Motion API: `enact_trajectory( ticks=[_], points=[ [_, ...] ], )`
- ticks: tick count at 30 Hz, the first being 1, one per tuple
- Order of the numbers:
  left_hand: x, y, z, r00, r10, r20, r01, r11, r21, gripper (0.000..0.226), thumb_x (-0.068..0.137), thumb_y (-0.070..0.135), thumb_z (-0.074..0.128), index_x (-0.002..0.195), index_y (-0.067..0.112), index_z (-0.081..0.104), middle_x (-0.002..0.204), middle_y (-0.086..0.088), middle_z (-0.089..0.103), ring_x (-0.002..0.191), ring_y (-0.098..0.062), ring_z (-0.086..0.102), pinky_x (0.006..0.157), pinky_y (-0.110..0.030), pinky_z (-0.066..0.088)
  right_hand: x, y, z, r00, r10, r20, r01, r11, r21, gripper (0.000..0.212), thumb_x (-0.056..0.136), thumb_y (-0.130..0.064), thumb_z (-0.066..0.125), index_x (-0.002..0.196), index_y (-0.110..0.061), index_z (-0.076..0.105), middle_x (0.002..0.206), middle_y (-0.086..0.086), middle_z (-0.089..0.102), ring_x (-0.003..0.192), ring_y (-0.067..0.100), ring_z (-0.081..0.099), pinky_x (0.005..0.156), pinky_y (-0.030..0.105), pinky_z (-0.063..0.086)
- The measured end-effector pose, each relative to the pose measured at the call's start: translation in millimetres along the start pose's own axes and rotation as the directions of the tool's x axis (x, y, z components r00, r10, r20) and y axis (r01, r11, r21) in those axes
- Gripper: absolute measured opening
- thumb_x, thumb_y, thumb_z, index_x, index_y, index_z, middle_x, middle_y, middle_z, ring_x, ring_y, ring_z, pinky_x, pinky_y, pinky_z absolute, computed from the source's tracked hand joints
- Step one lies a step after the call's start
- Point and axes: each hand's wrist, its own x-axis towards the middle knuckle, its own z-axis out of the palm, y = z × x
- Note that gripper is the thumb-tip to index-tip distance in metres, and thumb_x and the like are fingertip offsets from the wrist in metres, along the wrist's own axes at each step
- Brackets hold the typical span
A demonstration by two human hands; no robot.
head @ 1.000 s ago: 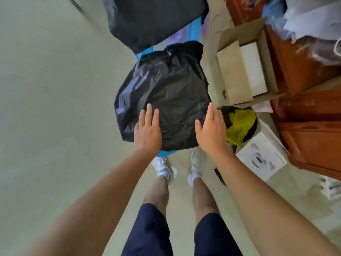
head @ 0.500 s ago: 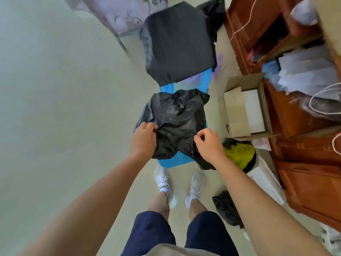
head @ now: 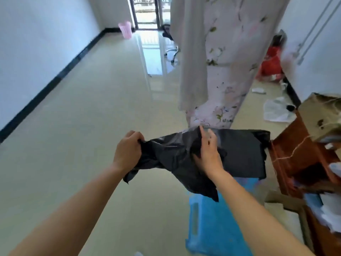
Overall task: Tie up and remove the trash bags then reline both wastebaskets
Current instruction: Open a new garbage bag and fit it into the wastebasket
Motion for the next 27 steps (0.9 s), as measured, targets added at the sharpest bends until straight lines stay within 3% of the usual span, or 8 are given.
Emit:
enact_trajectory(
  ticks=[2,5,8,11,15,20,23,27],
  points=[
    [11,-46,-50,0.999,-0.03,-0.045,0.03,0.999,-0.016,0.025,0.083,-0.01,0.048,0.082,0.011,0.063,0.089,0.001,0.057,0.076,-0.023,0.056,0.071,-0.029,0.039,34,-60,20,0.986,-0.153,-0.06,0.145,0.983,-0.116,0.09,0.085,-0.027,0.074,0.156,-0.021,0.019,0.156,0.019,0.02,0.139,0.041,0.031,0.111,0.054,0.036],
    [26,-122,-121,0.995,-0.064,-0.07,0.064,0.998,-0.012,0.028,0.082,-0.009,0.049,0.081,0.016,0.061,0.088,0.002,0.057,0.077,-0.026,0.058,0.071,-0.034,0.045,80,-156,51,0.963,-0.244,-0.109,0.231,0.965,-0.124,0.065,0.082,-0.027,0.074,0.138,-0.014,0.043,0.125,0.013,0.056,0.123,0.039,0.045,0.106,0.053,0.037],
    [51,-184,-181,0.991,-0.134,0.008,0.133,0.988,0.073,0.029,0.085,-0.001,0.051,0.093,0.023,0.065,0.113,-0.003,0.061,0.112,-0.03,0.055,0.094,-0.042,0.046,117,-246,79,0.968,-0.244,-0.057,0.24,0.968,-0.068,0.043,0.088,-0.024,0.065,0.127,-0.014,0.05,0.091,0.009,0.068,0.102,0.039,0.059,0.086,0.044,0.043],
    [79,-217,-226,0.978,-0.21,-0.007,0.21,0.978,0.008,0.037,0.091,0.016,0.052,0.127,0.022,0.06,0.145,-0.007,0.044,0.139,-0.025,0.032,0.116,-0.043,0.027,153,-317,108,0.95,-0.312,0.026,0.311,0.932,-0.188,0.027,0.091,-0.033,0.057,0.112,-0.017,0.063,0.099,0.01,0.071,0.097,0.036,0.065,0.077,0.039,0.047],
    [117,-228,-260,0.974,-0.186,-0.13,0.176,0.981,-0.086,0.043,0.089,0.056,0.037,0.111,0.029,0.062,0.121,0.004,0.057,0.119,-0.017,0.047,0.107,-0.042,0.037,199,-384,144,0.932,-0.35,0.096,0.362,0.905,-0.224,0.023,0.087,-0.04,0.056,0.093,-0.02,0.065,0.094,0.006,0.071,0.094,0.032,0.064,0.071,0.035,0.047],
    [193,-246,-251,0.962,-0.255,0.098,0.212,0.924,0.318,0.087,0.063,0.098,0.036,0.112,0.028,0.053,0.112,0.006,0.05,0.11,-0.017,0.044,0.1,-0.04,0.039,279,-417,187,0.932,-0.332,0.146,0.354,0.921,-0.16,0.019,0.085,-0.036,0.058,0.094,-0.022,0.067,0.097,0.006,0.071,0.097,0.032,0.064,0.074,0.035,0.048],
    [262,-272,-229,0.947,-0.29,0.137,0.159,0.795,0.586,0.088,0.064,0.087,0.053,0.122,0.021,0.045,0.12,-0.004,0.044,0.116,-0.025,0.041,0.097,-0.042,0.039,351,-424,209,0.927,-0.335,0.17,0.357,0.926,-0.123,0.024,0.084,-0.035,0.058,0.103,-0.024,0.07,0.103,0.004,0.072,0.102,0.03,0.063,0.078,0.034,0.048],
    [373,-310,-219,0.906,-0.397,0.147,0.197,0.703,0.683,0.047,0.079,0.032,0.063,0.121,0.018,0.048,0.122,-0.009,0.051,0.114,-0.029,0.049,0.086,-0.039,0.042,462,-429,222,0.906,-0.357,0.226,0.399,0.899,-0.182,0.027,0.086,-0.03,0.056,0.109,-0.024,0.069,0.109,0.004,0.07,0.105,0.029,0.062,0.073,0.031,0.039]
  ],
)
